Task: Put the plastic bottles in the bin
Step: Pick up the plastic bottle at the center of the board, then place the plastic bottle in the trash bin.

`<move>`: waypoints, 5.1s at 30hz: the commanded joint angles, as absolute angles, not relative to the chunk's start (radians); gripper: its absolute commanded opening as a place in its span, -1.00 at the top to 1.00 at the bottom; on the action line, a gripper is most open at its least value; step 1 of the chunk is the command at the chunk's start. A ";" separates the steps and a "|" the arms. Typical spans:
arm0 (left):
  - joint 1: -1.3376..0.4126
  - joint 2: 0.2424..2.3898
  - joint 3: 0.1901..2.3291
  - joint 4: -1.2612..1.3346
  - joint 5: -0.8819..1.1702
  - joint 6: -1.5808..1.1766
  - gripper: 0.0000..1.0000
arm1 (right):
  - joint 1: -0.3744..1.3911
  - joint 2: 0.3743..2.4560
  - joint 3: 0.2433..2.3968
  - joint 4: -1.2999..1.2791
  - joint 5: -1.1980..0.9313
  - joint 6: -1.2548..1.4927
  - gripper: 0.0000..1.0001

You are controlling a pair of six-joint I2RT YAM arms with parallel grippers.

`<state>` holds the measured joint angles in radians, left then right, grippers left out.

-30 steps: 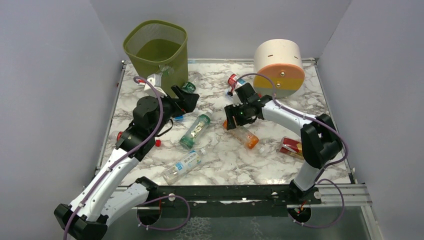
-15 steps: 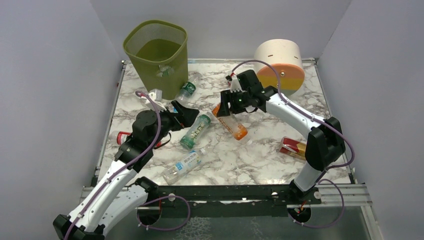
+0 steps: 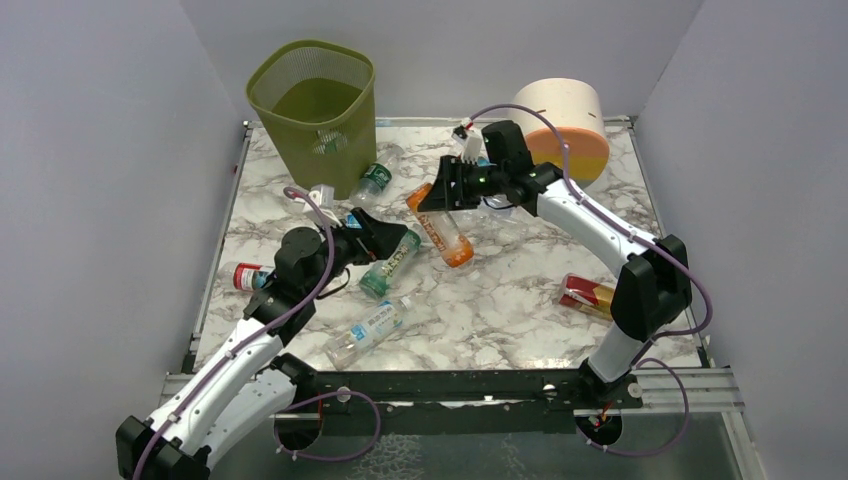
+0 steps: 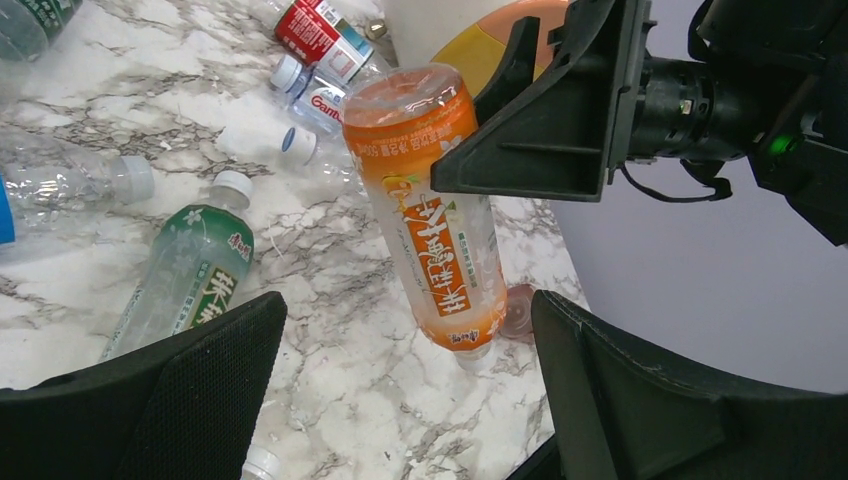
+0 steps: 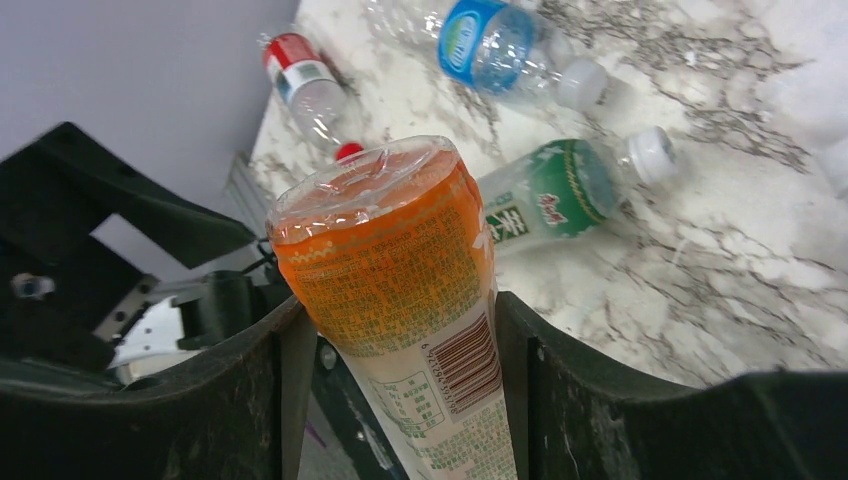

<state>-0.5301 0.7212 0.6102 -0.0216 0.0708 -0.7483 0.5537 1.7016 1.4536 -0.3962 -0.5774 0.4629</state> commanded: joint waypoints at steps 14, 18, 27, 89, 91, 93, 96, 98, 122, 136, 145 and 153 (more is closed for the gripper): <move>-0.615 0.863 0.584 0.236 0.070 -0.772 -0.98 | 0.549 1.661 1.393 0.036 -0.861 0.806 -0.01; -0.635 0.889 0.588 0.267 0.061 -0.772 -0.98 | 0.549 1.658 1.357 0.116 -0.894 0.865 -0.01; -0.678 0.962 0.630 0.275 0.004 -0.749 -0.98 | 0.548 1.653 1.277 0.312 -0.955 1.005 -0.01; -0.519 1.132 1.218 0.007 -0.035 -0.485 -0.35 | 0.495 1.125 0.979 -0.226 -0.551 0.604 -0.99; -0.446 1.158 1.254 0.011 0.014 -0.493 -0.35 | 0.495 1.122 0.965 -0.217 -0.561 0.607 -0.99; -0.384 1.192 1.302 0.013 0.051 -0.486 -0.35 | 0.495 1.120 0.953 -0.211 -0.567 0.607 -0.99; -0.306 1.259 1.414 -0.005 0.091 -0.469 -0.35 | 0.495 1.118 0.937 -0.205 -0.574 0.607 -0.99; -0.252 1.301 1.476 -0.002 0.137 -0.480 -0.35 | 0.495 1.118 0.923 -0.199 -0.581 0.610 -0.99; 0.099 1.634 1.716 0.250 0.260 -0.595 -0.37 | 0.495 1.106 0.846 -0.188 -0.624 0.623 -0.99; 0.116 1.787 1.687 0.302 0.281 -0.583 -0.40 | 0.495 1.103 0.860 -0.227 -0.621 0.604 -0.99; 0.116 1.825 1.639 0.299 0.286 -0.571 -0.41 | 0.495 1.121 0.862 -0.216 -0.636 0.604 -0.99; 0.117 1.809 1.619 0.274 0.271 -0.563 -0.93 | 0.495 1.111 0.851 -0.212 -0.610 0.630 -0.99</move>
<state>0.1093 1.8187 1.6215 0.2604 0.2623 -0.5793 0.4938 1.1213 0.8570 -0.2260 -0.6106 0.6193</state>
